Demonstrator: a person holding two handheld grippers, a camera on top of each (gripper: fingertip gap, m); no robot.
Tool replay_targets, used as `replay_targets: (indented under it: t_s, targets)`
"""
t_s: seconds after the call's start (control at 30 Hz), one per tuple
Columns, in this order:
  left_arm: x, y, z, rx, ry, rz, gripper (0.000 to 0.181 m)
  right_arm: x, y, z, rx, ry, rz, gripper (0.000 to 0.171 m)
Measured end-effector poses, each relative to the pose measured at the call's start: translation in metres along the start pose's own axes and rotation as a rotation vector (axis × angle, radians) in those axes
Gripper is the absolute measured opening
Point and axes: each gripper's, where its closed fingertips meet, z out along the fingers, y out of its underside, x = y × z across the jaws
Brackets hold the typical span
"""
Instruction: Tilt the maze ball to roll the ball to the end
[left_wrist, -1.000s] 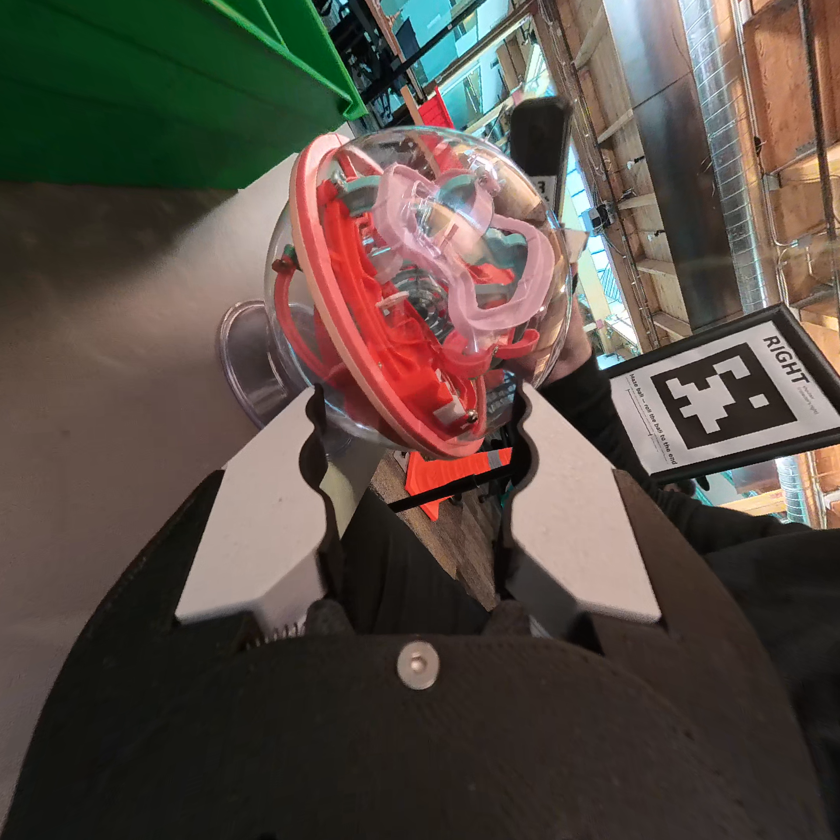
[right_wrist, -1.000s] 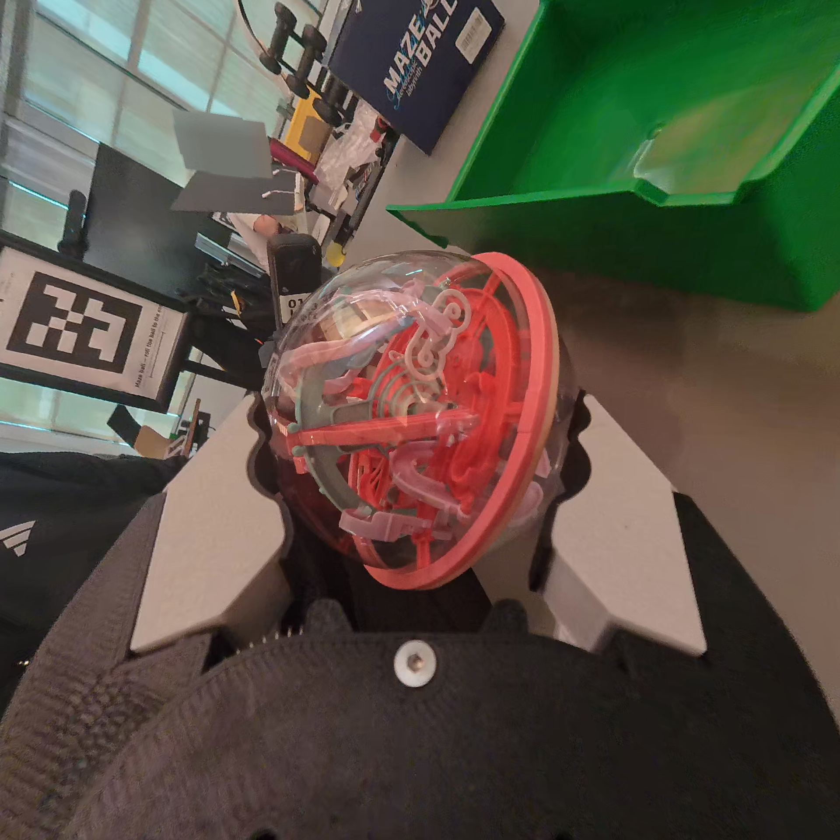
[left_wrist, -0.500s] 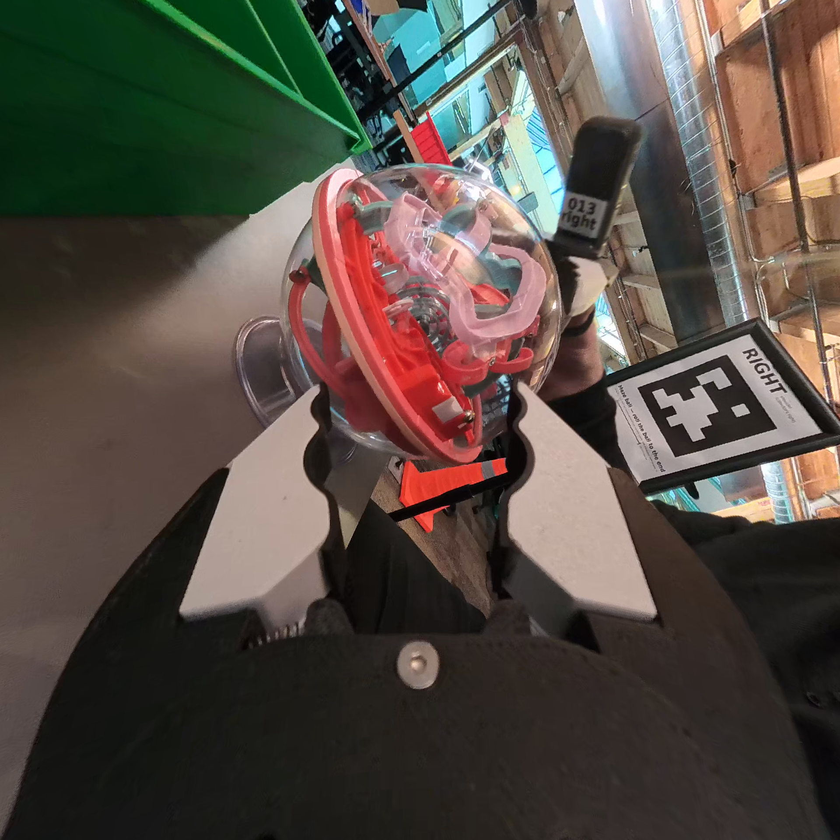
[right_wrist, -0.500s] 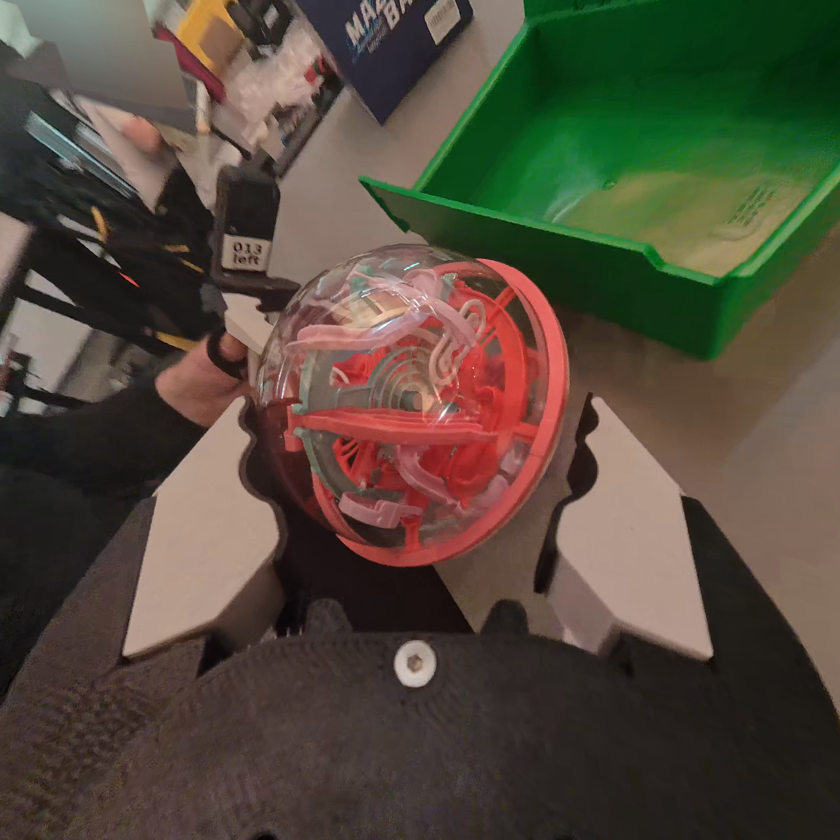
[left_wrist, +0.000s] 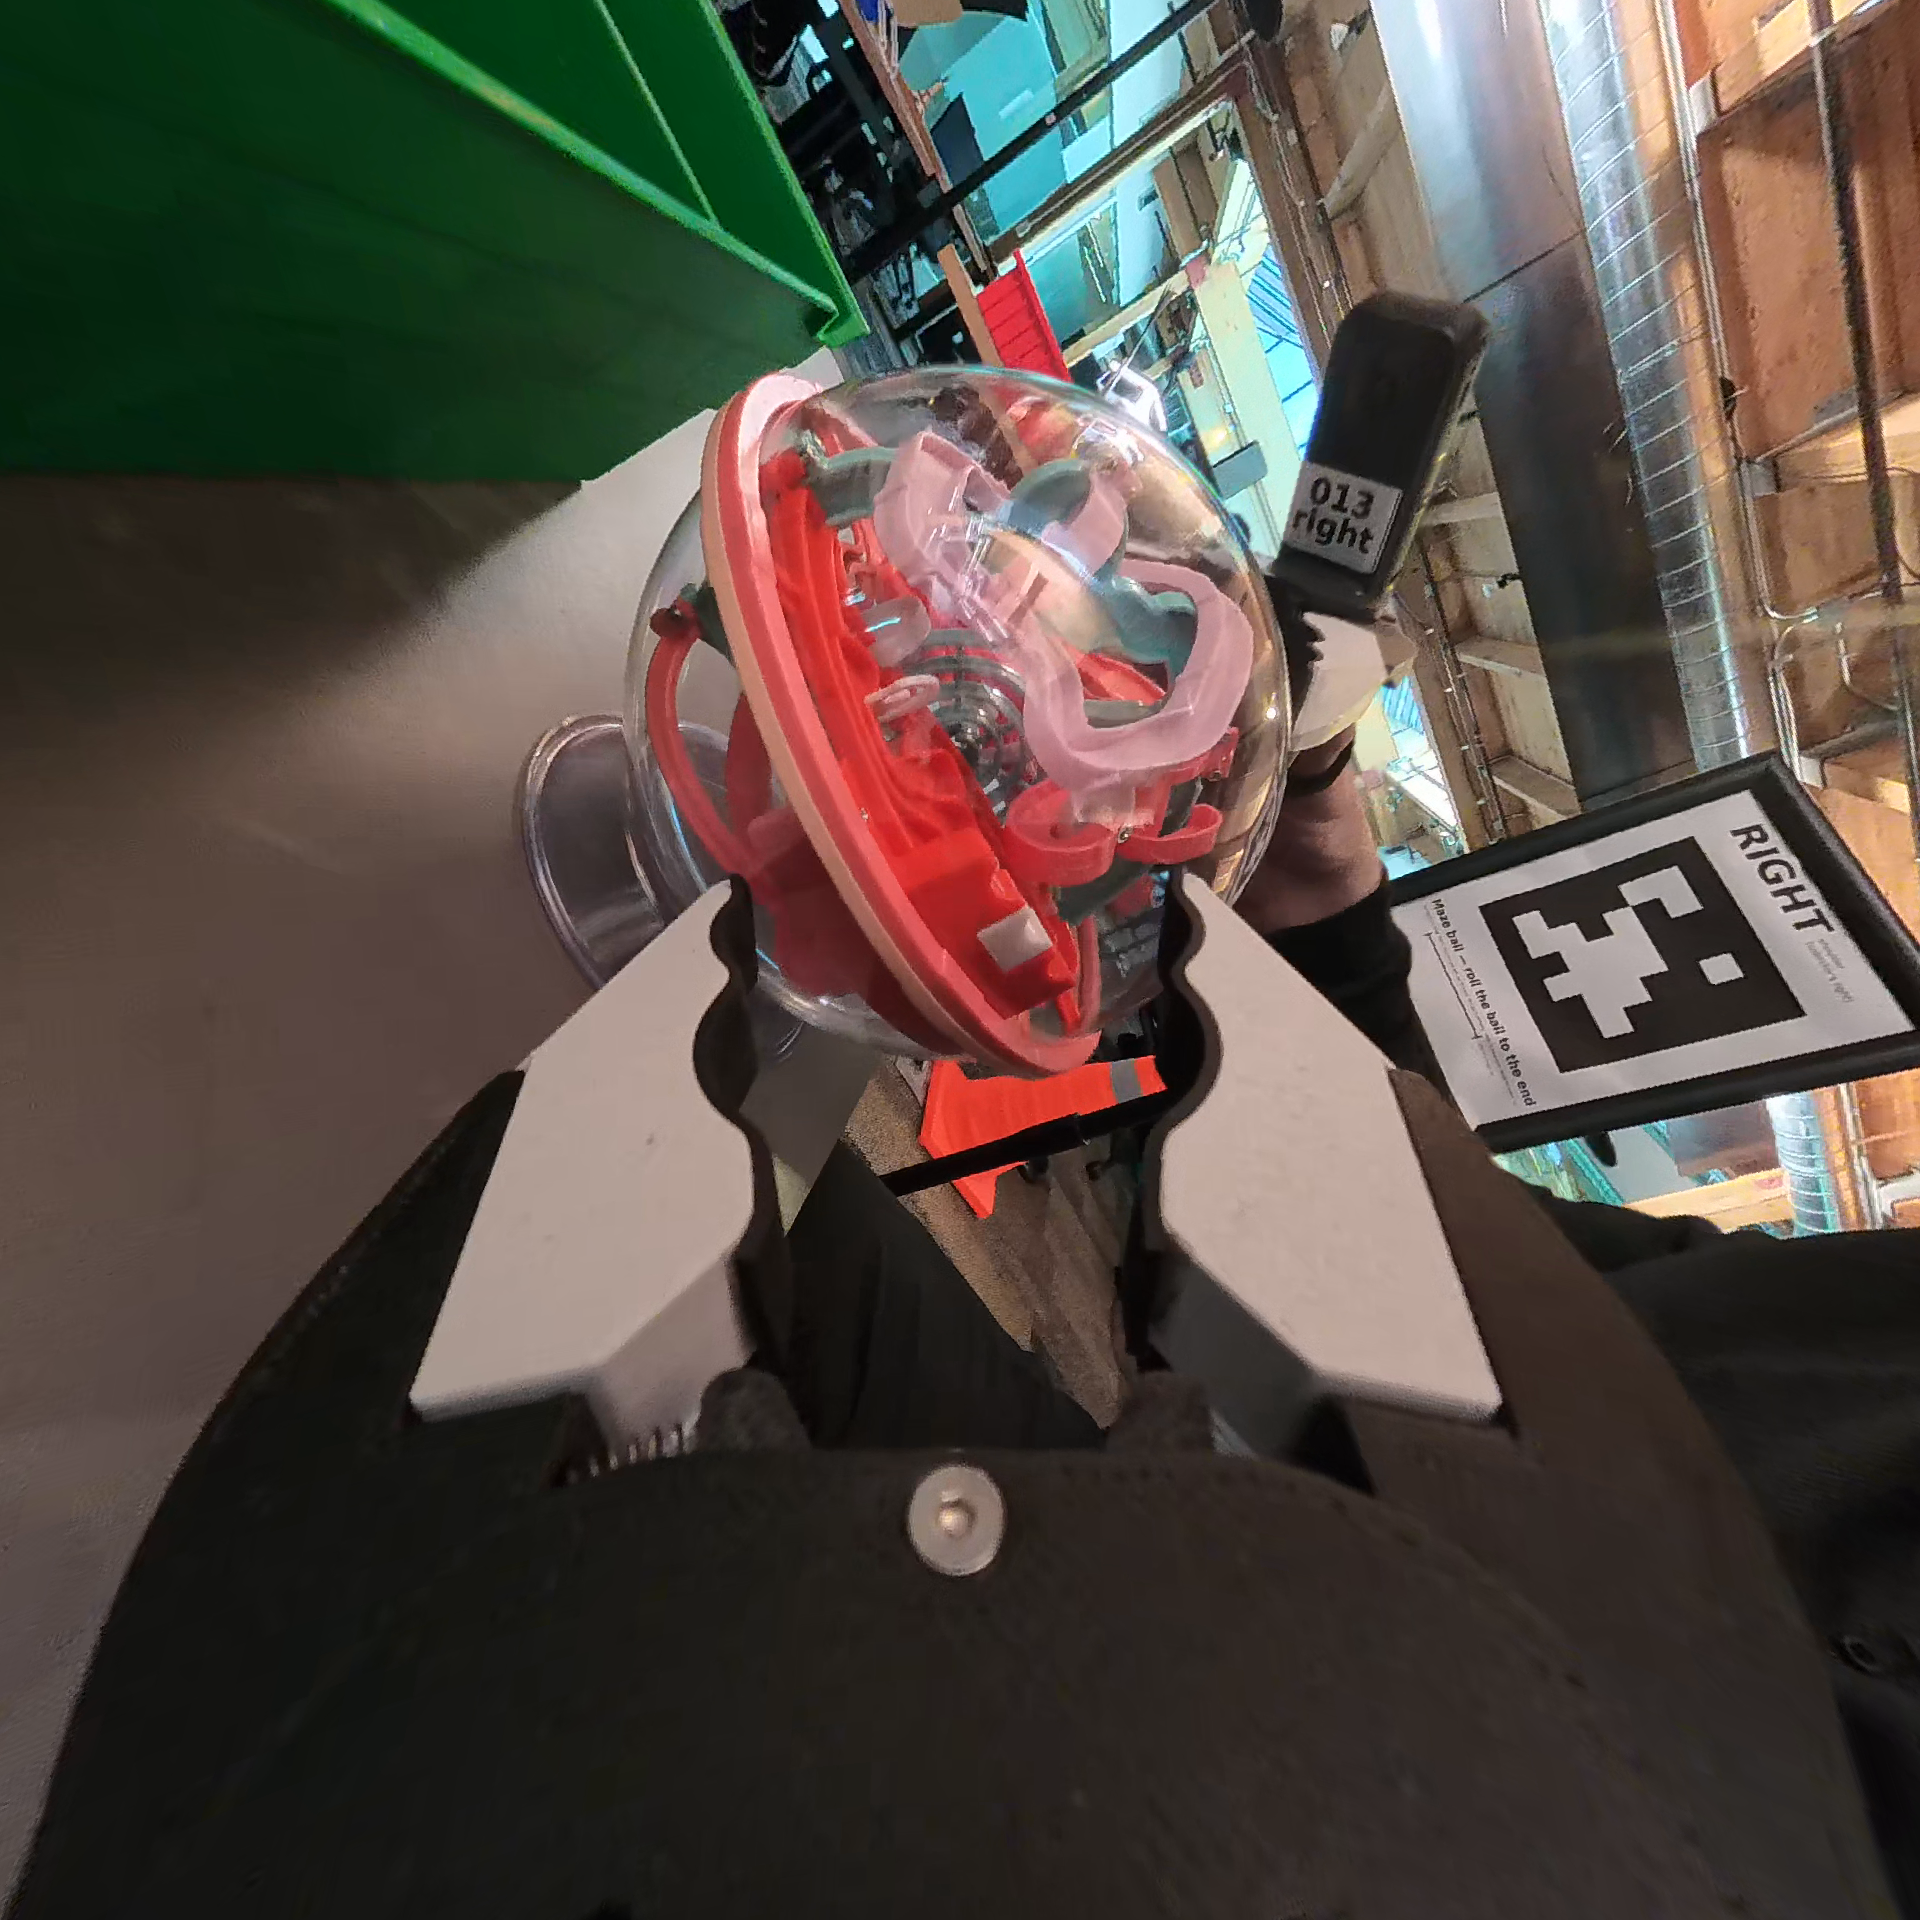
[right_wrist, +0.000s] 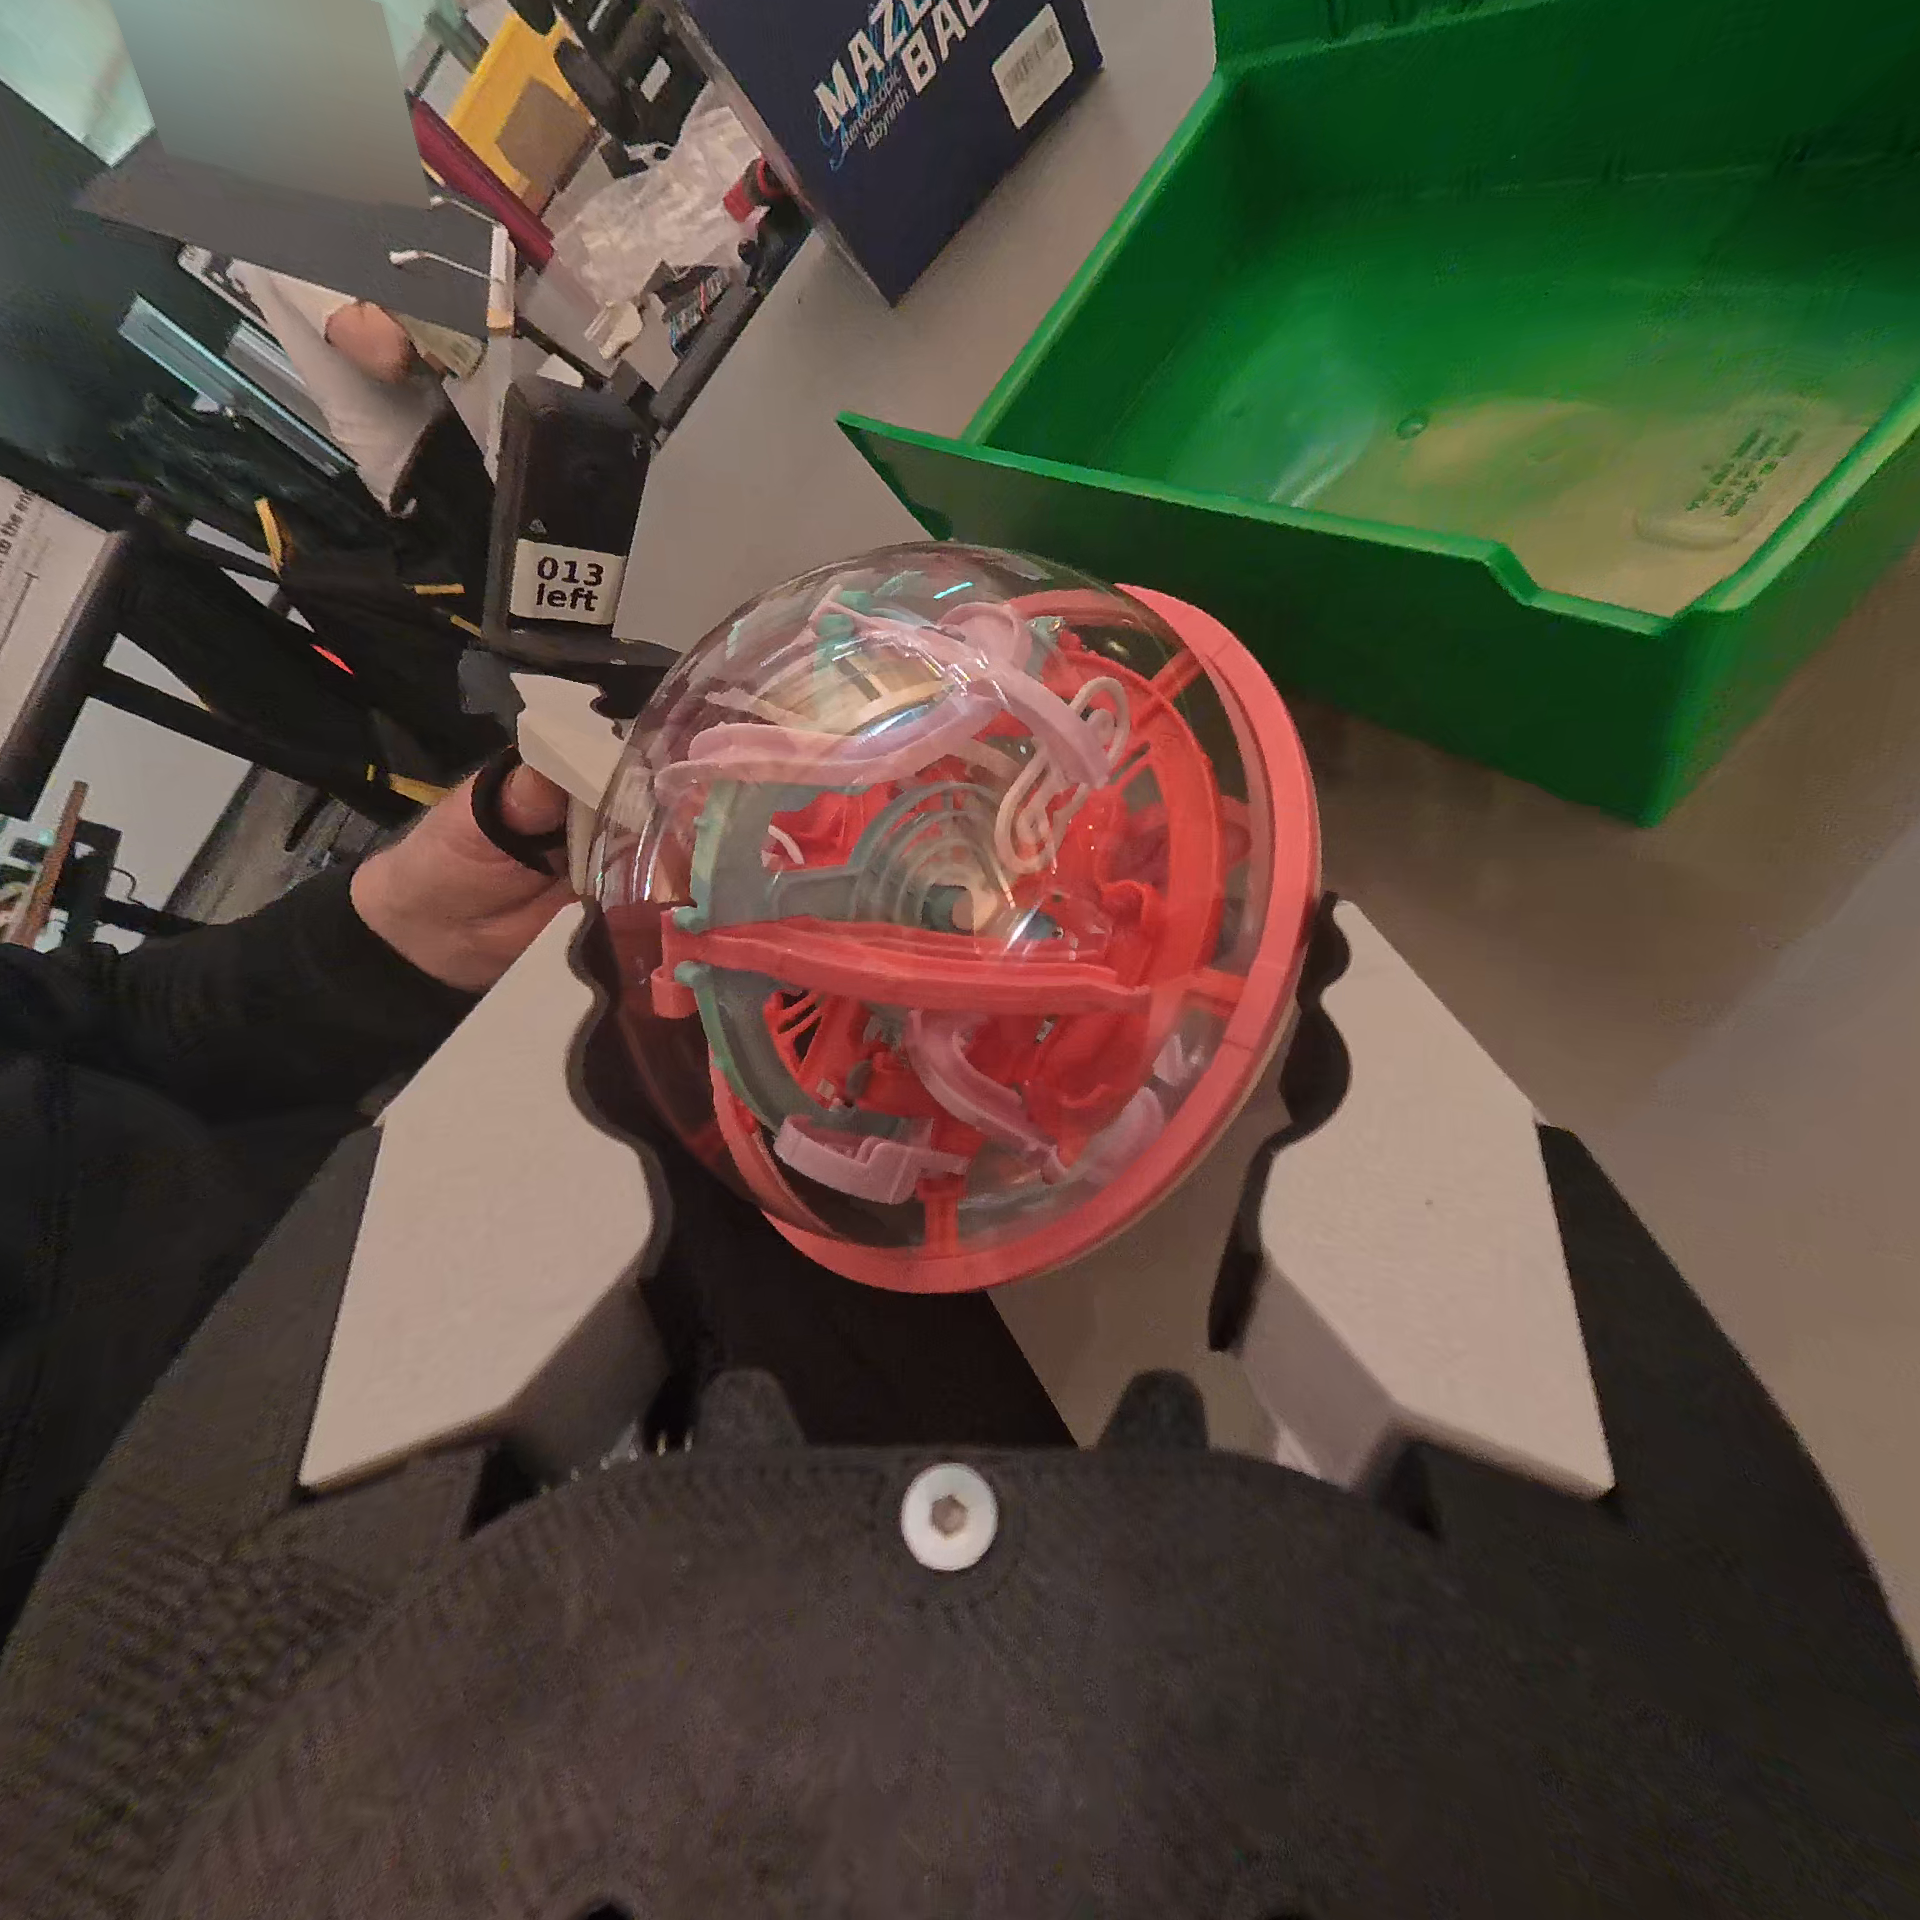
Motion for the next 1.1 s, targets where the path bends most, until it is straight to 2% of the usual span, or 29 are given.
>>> replay_targets:
  t_s: [0.6, 1.1]
  targets:
    - [-0.0005, -0.0067, -0.001, -0.01, -0.014, 0.035, 0.073, 0.0021, 0.001, 0.0004, 0.087, -0.013, 0.044, 0.128]
    - [-0.0046, -0.0097, -0.002, 0.009, 0.045, -0.02, 0.071, 0.0013, 0.0023, 0.0007, 0.042, 0.033, 0.077, 0.128]
